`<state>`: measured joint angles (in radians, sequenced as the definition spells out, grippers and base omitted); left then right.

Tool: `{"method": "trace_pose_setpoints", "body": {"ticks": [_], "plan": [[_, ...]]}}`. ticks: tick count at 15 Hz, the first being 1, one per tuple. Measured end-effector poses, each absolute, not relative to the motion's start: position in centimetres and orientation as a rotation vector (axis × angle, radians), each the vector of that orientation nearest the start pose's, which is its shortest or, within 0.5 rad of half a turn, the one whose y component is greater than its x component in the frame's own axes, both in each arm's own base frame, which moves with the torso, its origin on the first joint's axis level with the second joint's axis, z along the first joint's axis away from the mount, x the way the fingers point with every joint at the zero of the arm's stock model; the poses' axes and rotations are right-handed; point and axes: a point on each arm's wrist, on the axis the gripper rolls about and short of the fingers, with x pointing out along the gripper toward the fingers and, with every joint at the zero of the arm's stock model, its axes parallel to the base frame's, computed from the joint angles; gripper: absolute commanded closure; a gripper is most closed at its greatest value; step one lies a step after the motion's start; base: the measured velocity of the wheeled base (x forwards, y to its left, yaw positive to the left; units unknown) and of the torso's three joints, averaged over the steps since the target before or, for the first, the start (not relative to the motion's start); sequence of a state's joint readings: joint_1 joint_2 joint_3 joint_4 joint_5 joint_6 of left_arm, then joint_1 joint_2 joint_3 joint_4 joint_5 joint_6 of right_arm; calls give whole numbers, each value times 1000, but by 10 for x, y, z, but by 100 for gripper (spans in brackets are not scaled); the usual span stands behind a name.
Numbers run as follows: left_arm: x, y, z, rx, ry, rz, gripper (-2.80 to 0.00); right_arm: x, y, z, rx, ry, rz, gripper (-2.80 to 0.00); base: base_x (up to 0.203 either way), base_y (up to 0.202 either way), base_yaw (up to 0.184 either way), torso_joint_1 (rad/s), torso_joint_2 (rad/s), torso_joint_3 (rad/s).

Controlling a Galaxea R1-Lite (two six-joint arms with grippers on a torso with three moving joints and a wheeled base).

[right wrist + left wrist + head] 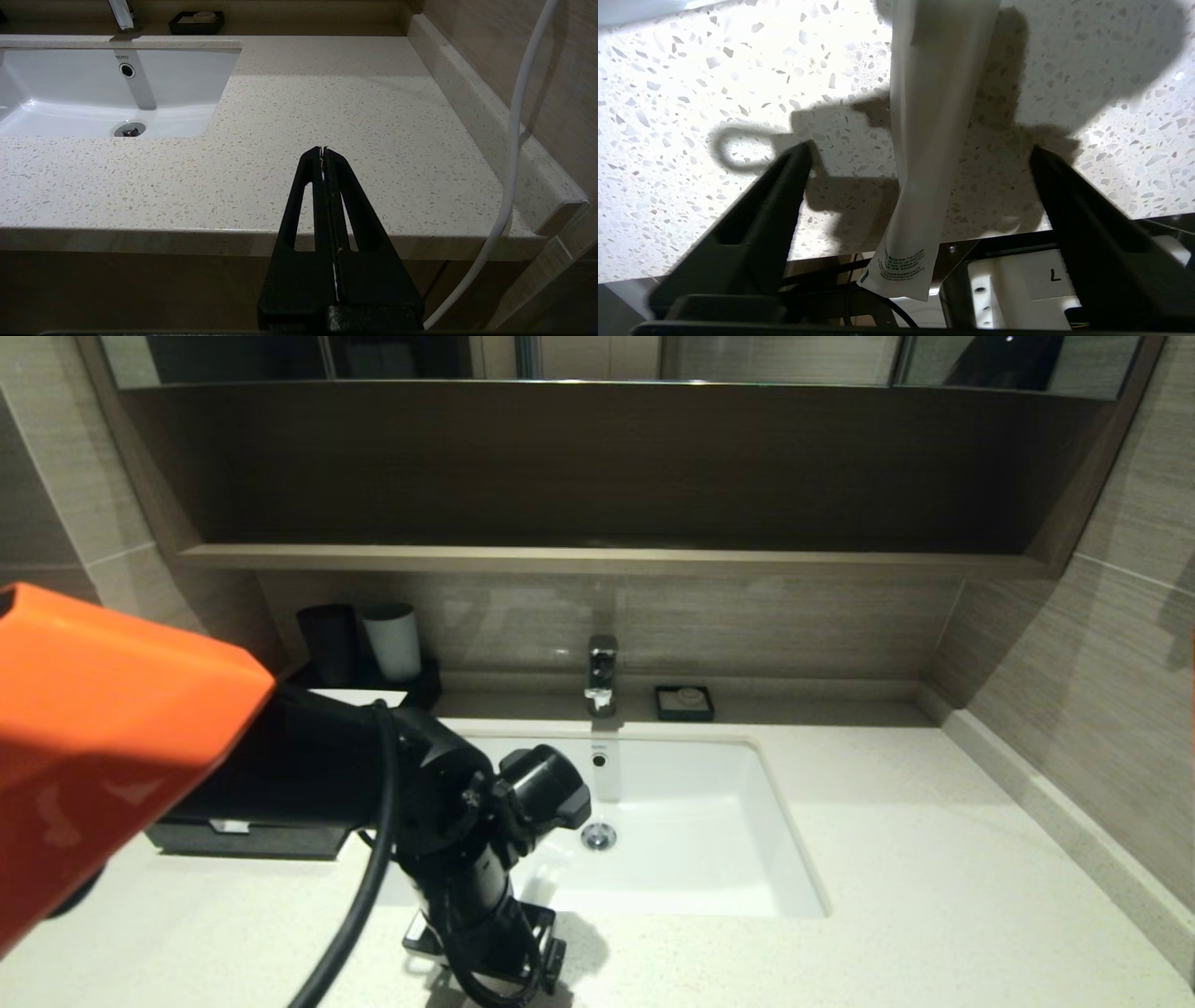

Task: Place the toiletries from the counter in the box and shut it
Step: Pick up the bathroom toiletry

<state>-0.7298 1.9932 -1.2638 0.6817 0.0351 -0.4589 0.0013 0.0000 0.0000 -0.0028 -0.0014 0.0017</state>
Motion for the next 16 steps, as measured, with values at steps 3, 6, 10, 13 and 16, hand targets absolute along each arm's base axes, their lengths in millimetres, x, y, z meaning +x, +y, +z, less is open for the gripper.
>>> {"method": "trace_pose_setpoints", "body": {"ticks": [3, 6, 10, 13, 16], "plan": [[239, -213, 112, 160, 1410, -252, 0, -23, 0, 76, 2, -2, 0, 0, 0, 0, 0, 0, 0, 0], [239, -213, 111, 160, 1412, -251, 0, -23, 0, 76, 1, -3, 0, 0, 0, 0, 0, 0, 0, 0], [239, -213, 111, 158, 1415, -247, 0, -23, 0, 76, 2, -3, 0, 0, 0, 0, 0, 0, 0, 0], [238, -212, 112, 150, 1413, -232, 0, -23, 0, 76, 2, -3, 0, 0, 0, 0, 0, 0, 0, 0], [236, -209, 122, 135, 1383, -227, 0, -23, 0, 76, 2, -3, 0, 0, 0, 0, 0, 0, 0, 0]]}}
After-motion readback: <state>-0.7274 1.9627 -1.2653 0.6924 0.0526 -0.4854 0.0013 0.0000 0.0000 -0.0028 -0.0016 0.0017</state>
